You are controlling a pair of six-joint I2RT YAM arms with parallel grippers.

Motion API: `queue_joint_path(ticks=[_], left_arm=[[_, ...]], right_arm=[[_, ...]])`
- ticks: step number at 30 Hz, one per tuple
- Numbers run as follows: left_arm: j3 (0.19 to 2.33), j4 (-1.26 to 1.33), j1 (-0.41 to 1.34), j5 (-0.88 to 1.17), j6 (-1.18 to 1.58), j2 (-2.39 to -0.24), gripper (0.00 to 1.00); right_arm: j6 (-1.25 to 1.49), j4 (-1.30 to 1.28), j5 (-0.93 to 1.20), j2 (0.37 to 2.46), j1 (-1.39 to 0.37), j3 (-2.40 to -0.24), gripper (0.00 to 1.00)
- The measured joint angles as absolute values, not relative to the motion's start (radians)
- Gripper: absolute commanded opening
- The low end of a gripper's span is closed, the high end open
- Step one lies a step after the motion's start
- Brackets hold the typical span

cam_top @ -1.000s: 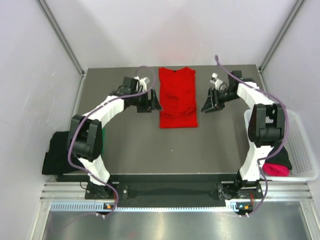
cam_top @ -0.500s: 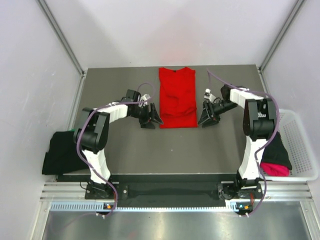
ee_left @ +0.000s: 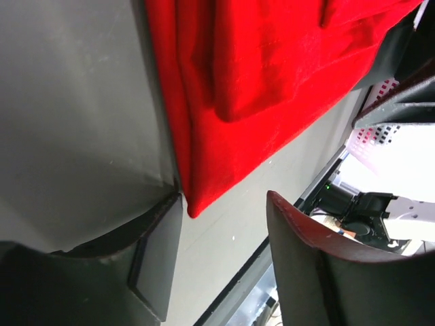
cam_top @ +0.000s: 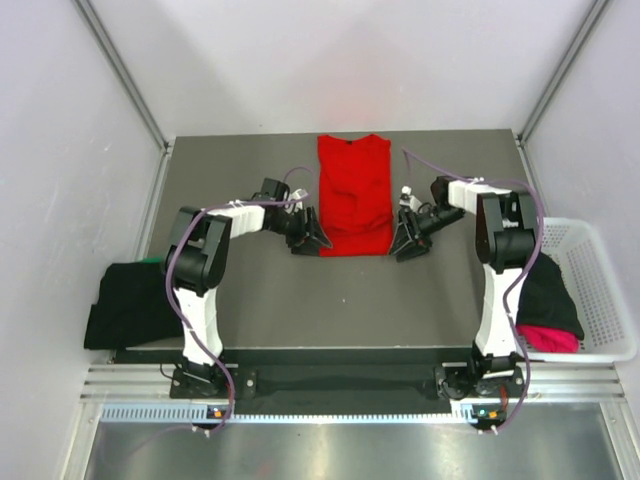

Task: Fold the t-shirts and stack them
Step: Fold the tshirt

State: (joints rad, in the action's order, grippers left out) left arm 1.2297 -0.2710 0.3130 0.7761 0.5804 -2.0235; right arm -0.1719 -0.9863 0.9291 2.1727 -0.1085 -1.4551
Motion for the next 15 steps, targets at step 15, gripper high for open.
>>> queue_joint_path(ticks=[15], left_arm=[[1.242,-0.266,0.320,0.781,0.582,-2.055,0.19]], right_arm=[[-0.139,-0.970,0.965,2.238,-0.129,-1.509,0.18]])
